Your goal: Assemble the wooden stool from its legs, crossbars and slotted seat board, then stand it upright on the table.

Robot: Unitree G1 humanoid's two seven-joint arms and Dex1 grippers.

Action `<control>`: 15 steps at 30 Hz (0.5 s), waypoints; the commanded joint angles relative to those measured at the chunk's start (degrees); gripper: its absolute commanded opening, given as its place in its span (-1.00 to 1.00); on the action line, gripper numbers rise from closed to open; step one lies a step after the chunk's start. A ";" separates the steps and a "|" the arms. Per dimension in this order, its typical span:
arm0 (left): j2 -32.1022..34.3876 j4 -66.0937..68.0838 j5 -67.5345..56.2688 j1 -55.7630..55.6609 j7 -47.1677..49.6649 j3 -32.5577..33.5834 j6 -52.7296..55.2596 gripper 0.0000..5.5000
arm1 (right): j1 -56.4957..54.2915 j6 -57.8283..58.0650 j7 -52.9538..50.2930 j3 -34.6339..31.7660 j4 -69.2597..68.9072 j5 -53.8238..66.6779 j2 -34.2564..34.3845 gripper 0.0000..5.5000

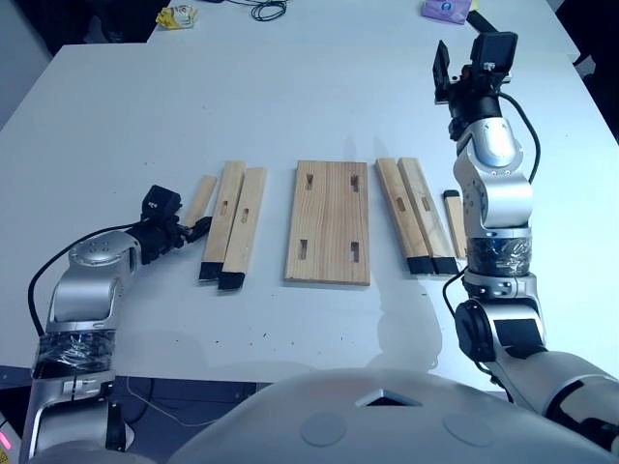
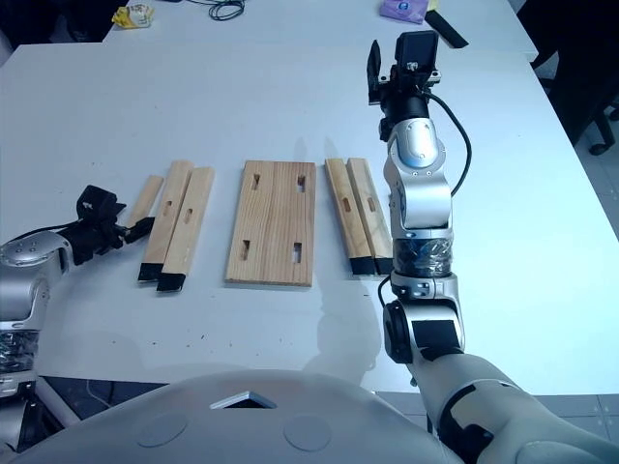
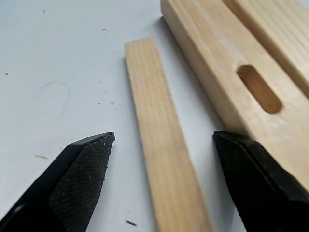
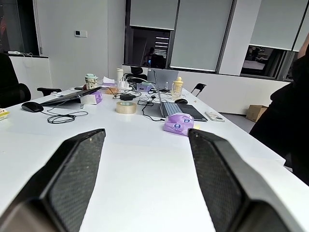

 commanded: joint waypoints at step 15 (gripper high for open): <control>3.86 6.74 1.25 1.40 -6.38 -4.03 -1.75 -0.27 | 2.21 1.50 -1.72 -0.56 -2.73 0.14 1.25 0.15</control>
